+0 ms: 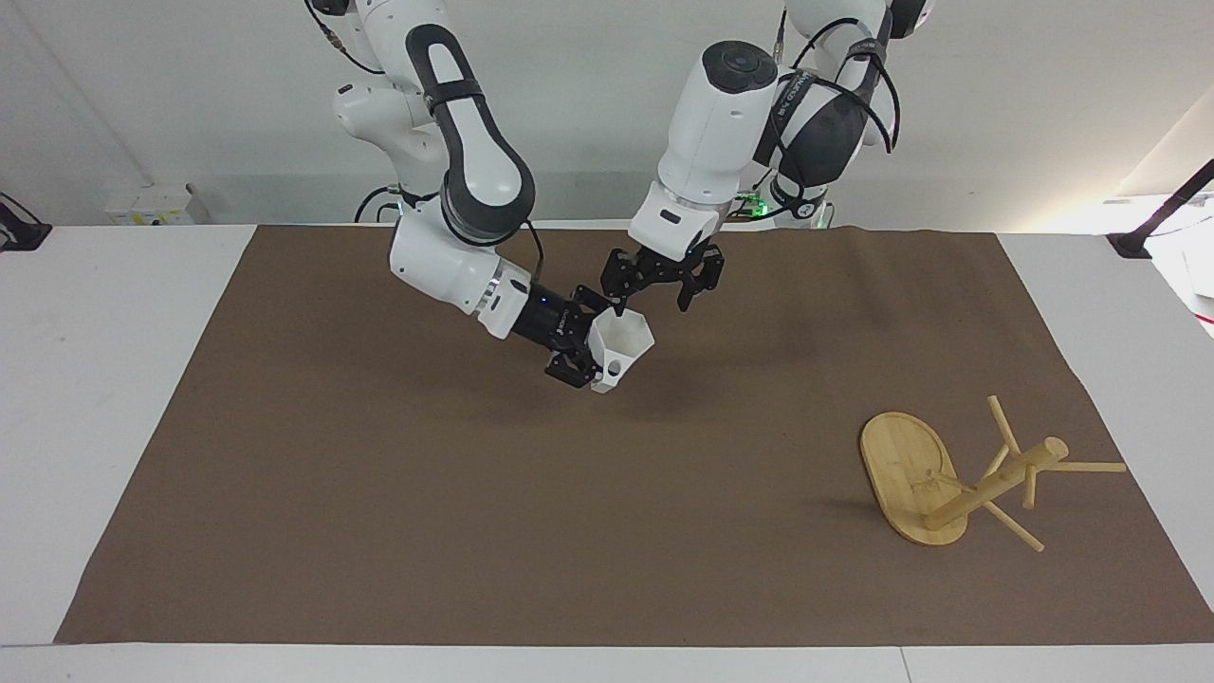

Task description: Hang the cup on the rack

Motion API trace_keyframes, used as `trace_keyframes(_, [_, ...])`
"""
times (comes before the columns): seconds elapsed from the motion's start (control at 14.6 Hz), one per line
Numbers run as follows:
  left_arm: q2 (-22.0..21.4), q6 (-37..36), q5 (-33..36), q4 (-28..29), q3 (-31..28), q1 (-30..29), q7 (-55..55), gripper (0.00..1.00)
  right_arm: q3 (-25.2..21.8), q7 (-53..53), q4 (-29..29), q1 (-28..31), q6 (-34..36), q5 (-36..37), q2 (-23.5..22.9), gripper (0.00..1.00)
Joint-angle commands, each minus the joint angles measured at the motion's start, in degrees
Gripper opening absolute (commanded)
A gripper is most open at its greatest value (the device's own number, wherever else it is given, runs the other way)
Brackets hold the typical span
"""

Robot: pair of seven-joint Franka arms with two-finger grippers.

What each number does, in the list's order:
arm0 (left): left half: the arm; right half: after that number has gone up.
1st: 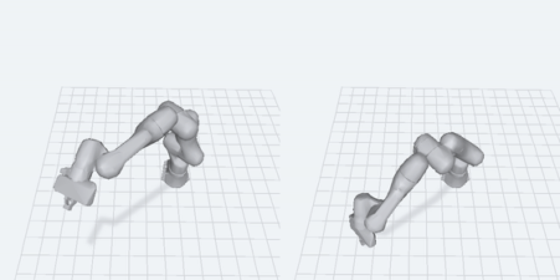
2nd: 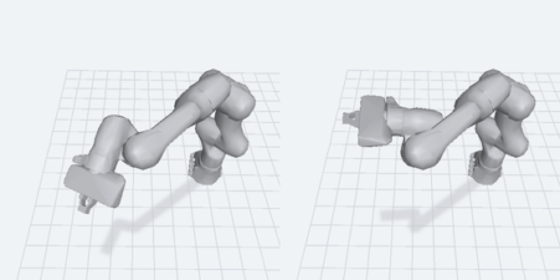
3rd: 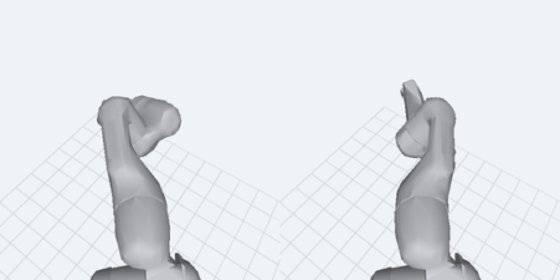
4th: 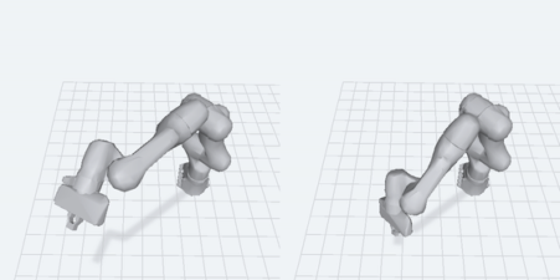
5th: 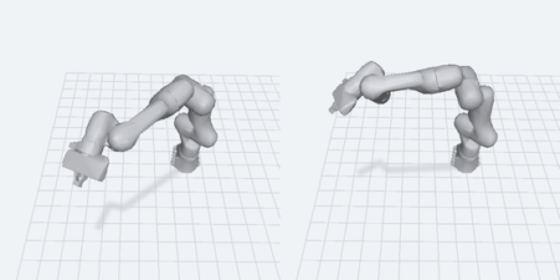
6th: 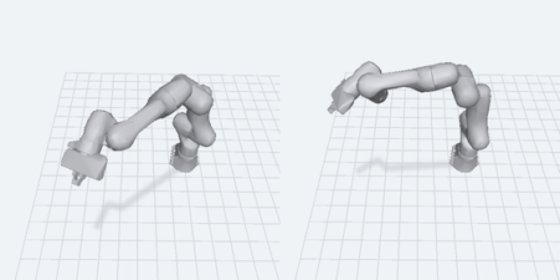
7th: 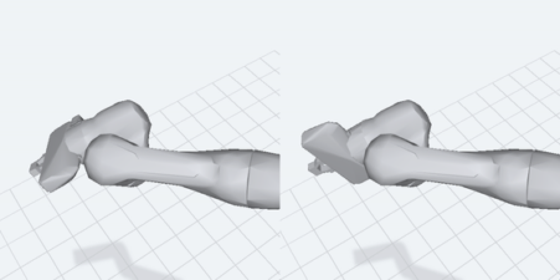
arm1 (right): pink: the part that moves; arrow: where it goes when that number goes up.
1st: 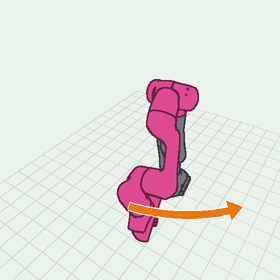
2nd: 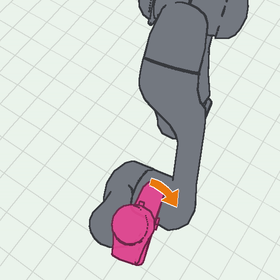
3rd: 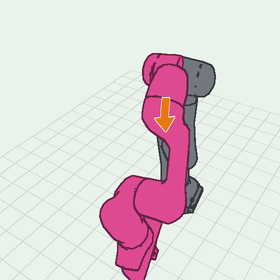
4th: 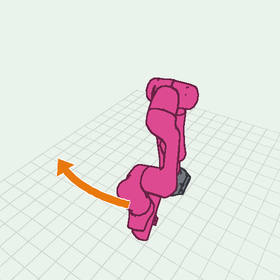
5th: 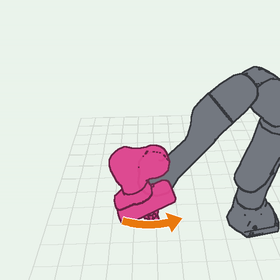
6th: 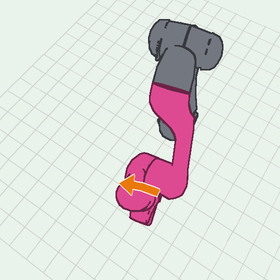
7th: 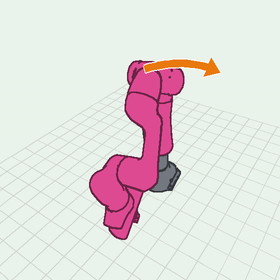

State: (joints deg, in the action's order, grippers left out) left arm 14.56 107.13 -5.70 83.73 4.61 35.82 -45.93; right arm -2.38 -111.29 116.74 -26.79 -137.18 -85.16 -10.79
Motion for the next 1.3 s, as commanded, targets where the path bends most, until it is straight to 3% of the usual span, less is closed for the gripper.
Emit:
trace_keyframes(0.0, [0.3, -1.0, -0.3, -1.2, -1.0, -0.5, -0.5, 1.0, -0.2, -0.2, 0.7, 0.4, 0.0, -1.2, 0.7, 0.27])
trace_keyframes(0.55, [1.8, 3.7, -1.9, 3.0, -0.8, -1.5, -0.6, 0.94, -0.3, -0.6, 1.0, 0.4, 0.0, -1.2, 0.7, 0.28])
trace_keyframes(0.82, [1.3, 4.4, -2.5, 4.5, -0.8, -1.2, -0.5, 0.86, -0.3, -0.7, 1.5, 0.4, 0.5, -1.2, 0.9, 0.29])
trace_keyframes(0.89, [1.2, 4.4, -2.7, 4.9, -0.8, -1.0, -0.6, 0.77, -0.3, -0.7, 1.6, 0.4, 0.3, -1.2, 0.9, 0.29])
trace_keyframes(0.96, [1.1, 3.6, -3.1, 4.9, -0.8, -0.8, -0.7, 0.21, -0.3, -0.6, 1.6, 0.4, -0.1, -1.2, 0.9, 0.29])
trace_keyframes(1.03, [0.6, 4.7, -3.1, 6.0, -0.8, -0.4, -0.7, 0.04, -0.3, -0.7, 1.6, 0.4, 0.0, -1.2, 0.9, 0.29])
trace_keyframes(1.23, [0.5, 6.3, -3.3, 6.5, -0.7, 0.0, -0.1, 0.0, -0.3, -0.2, 1.6, 0.6, 0.2, -1.2, 1.7, 0.31])
